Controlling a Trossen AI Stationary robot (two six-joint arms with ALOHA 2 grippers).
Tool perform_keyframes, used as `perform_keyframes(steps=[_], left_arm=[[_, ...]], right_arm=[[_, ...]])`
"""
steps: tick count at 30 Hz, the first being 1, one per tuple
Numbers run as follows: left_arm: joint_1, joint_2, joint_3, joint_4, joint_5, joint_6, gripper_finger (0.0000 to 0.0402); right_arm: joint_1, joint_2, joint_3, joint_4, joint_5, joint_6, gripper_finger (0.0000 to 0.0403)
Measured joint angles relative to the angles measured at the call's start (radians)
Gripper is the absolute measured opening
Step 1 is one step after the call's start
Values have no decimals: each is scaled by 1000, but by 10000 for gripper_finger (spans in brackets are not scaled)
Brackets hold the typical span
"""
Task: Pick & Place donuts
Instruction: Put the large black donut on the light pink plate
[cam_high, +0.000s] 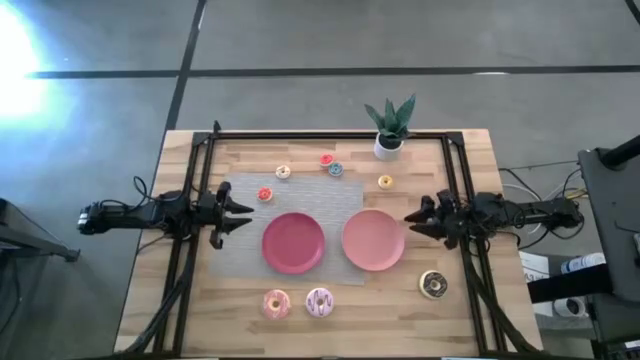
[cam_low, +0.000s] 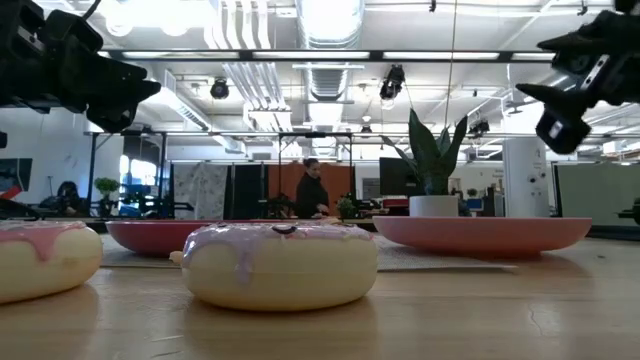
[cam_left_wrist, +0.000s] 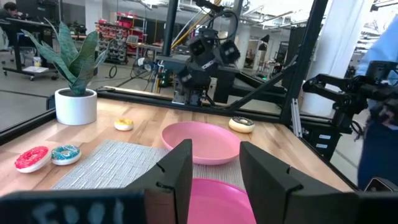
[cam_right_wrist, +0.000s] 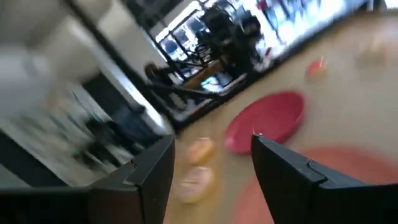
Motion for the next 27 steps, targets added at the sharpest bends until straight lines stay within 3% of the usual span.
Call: perform_keyframes(steps=[3,6,9,12,16,19,23,27], left_arm=[[0,0,0,0,0,0,108],[0,0,0,0,0,0,108],[-1,0,0,0,0,0,108],[-1,0,0,0,0,0,108],[-1,0,0,0,0,0,108],[-1,0,0,0,0,0,108],[-1,0,0,0,0,0,108],[0,0,0,0,0,0,108]], right_arm=[[0,10,0,-5,41,253,203],[0,27,0,-3,176,345,203],[0,30,0,35,222,542,203],[0,30,0,33,330,553,203],[0,37,0,93,394,480,203],[-6,66,0,167,385,465,203],[2,171,3,253,257,465,203],[31,360,120,101,158,475,203]])
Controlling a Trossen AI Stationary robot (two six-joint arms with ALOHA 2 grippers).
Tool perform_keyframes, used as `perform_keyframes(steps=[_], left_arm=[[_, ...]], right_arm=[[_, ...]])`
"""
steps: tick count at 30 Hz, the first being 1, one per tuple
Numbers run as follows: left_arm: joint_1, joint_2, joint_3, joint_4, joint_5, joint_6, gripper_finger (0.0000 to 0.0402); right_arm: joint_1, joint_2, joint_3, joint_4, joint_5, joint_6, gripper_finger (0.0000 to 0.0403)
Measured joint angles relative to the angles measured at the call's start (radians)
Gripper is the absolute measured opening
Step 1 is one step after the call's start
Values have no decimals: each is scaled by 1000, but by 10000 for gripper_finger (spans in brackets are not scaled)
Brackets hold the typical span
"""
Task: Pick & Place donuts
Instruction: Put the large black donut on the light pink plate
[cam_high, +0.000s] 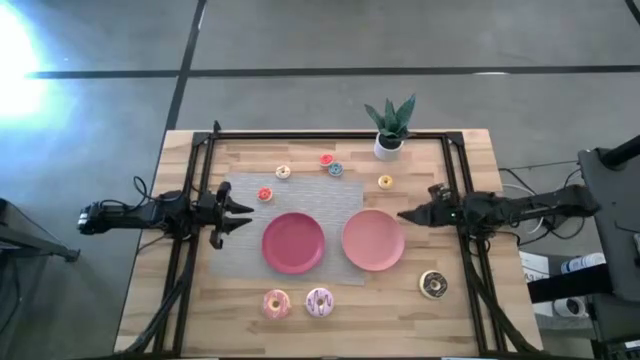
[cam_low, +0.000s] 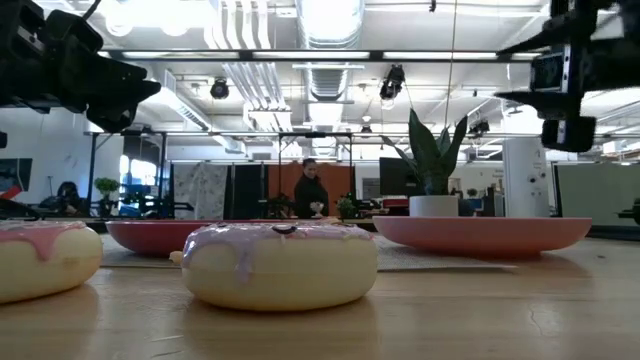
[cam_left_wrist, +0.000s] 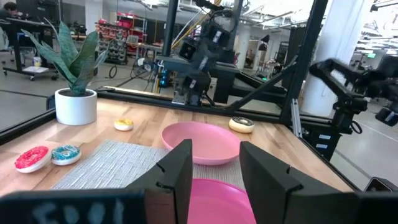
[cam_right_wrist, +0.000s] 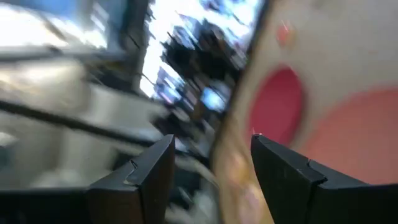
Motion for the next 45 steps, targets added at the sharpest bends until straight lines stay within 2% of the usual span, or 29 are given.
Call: perform_keyframes(steps=[4,6,8,10,14,19,26,29,35,45], left_arm=[[0,0,0,0,0,0,108],[0,0,0,0,0,0,108],[0,0,0,0,0,0,108],[1,0,0,0,0,0,108],[1,0,0,0,0,0,108],[1,0,0,0,0,0,108],[0,0,0,0,0,0,108],[0,0,0,0,0,0,108],[0,0,0,0,0,0,108],[0,0,0,0,0,0,108]], right_arm=[[47,243,246,-469,-131,-88,203],[73,363,364,-710,-152,-146,203],[94,465,457,-876,-170,-199,203],[113,551,514,-980,-231,-250,203],[183,666,577,-1083,-361,-287,203],[347,733,615,-1112,-383,-305,203],[529,816,607,-1113,-311,-422,203],[552,849,593,-1099,-306,-439,203],[558,876,565,-1066,-206,-549,203],[562,855,527,-914,-240,-555,208]])
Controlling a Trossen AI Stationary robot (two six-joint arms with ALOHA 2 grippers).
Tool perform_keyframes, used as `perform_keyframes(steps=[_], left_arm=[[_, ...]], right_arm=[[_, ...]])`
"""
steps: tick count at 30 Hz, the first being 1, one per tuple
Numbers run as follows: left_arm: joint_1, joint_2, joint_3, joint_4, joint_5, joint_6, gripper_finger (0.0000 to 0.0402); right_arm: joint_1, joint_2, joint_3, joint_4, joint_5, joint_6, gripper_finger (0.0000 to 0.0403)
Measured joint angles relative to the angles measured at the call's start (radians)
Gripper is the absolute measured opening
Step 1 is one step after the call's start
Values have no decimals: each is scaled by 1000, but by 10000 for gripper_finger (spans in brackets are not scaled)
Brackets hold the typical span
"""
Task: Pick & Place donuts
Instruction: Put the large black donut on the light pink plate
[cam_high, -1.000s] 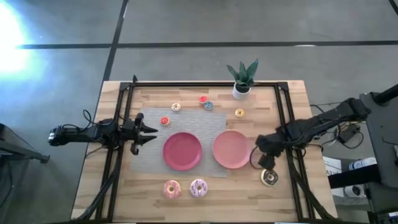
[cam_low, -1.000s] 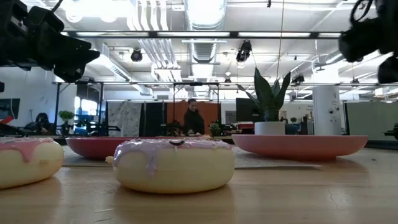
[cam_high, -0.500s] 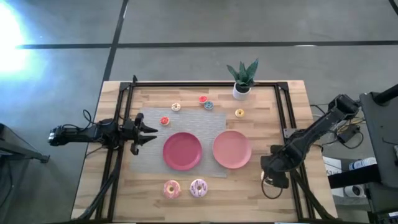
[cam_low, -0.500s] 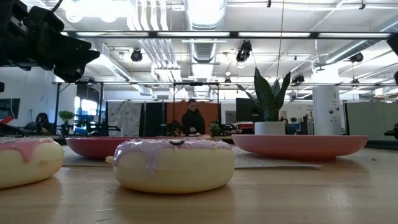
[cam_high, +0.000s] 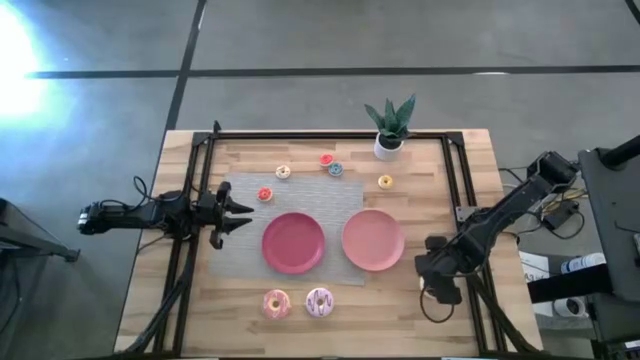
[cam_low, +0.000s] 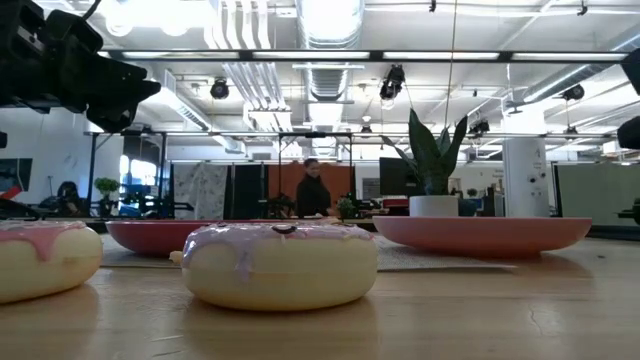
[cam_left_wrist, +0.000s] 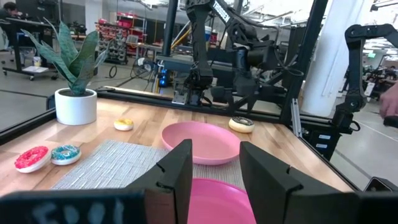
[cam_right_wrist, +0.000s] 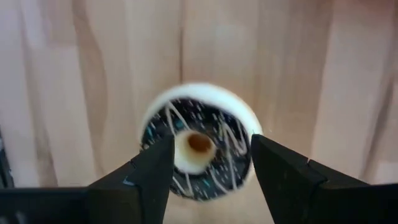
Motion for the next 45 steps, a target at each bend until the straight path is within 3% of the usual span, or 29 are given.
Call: perform_keyframes(steps=[11,18,29,38,41,45], left_arm=[[0,0,0,0,0,0,108],[0,0,0,0,0,0,108],[1,0,0,0,0,0,108],[1,0,0,0,0,0,108],[1,0,0,0,0,0,108],[1,0,0,0,0,0,108]], right_arm=[[0,20,-23,9,4,6,305],[0,53,-61,-4,2,-15,313],[-3,76,-102,74,-21,12,235],[-63,43,-51,96,-14,91,94],[-105,-17,14,75,46,90,48],[-228,-81,74,46,94,96,20]])
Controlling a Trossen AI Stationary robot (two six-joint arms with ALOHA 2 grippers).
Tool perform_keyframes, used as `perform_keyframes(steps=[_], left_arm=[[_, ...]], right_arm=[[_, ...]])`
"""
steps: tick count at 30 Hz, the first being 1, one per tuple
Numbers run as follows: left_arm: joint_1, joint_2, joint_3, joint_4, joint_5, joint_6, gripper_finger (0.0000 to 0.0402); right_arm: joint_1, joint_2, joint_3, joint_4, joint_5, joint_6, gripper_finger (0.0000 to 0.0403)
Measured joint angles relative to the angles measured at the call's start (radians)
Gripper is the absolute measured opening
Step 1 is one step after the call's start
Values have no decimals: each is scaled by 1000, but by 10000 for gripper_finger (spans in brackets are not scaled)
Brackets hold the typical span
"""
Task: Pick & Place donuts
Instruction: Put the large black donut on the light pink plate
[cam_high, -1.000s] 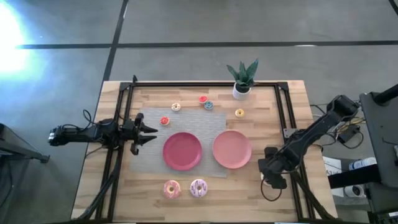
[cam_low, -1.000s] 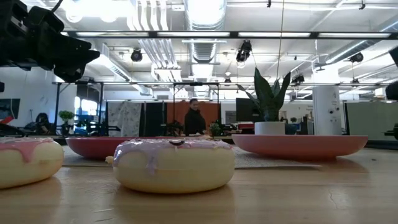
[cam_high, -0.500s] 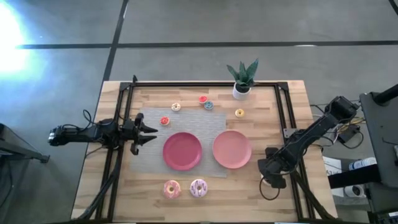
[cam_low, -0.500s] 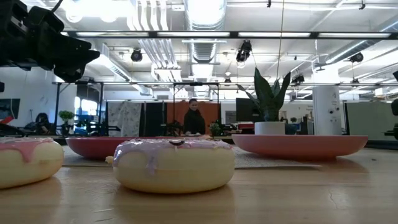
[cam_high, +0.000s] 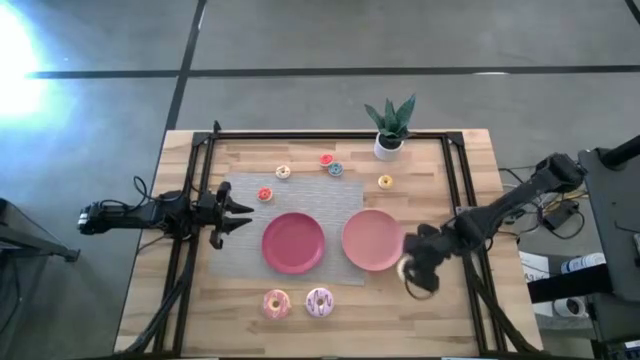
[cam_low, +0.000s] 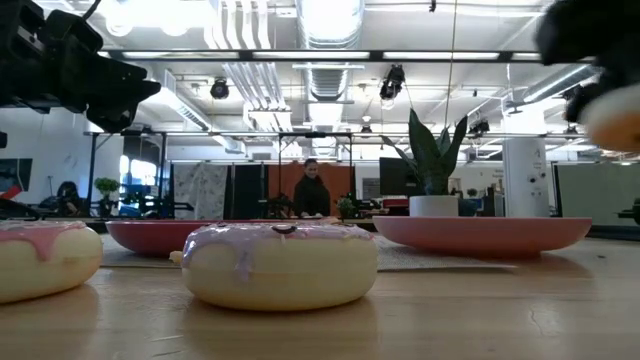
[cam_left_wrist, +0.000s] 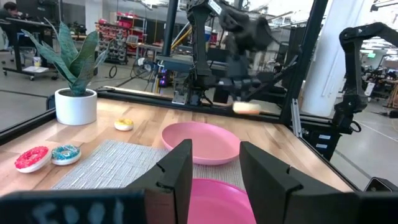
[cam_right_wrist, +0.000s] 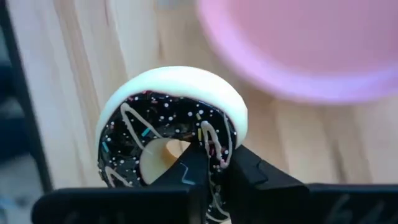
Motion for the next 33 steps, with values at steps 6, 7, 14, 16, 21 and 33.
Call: perform_keyframes(steps=[6,7,14,16,21,33], left_arm=[[0,0,0,0,0,0,108],[0,0,0,0,0,0,108],[0,0,0,0,0,0,108],[-1,0,0,0,0,0,108],[-1,0,0,0,0,0,108],[0,0,0,0,0,0,108]], right_arm=[[-268,75,5,64,20,-72,43],[-304,102,5,86,10,-89,48],[-371,292,46,105,-62,-224,73],[-362,326,47,104,-66,-237,85],[-361,354,65,122,-64,-249,136],[-356,293,87,25,-1,-416,258]])
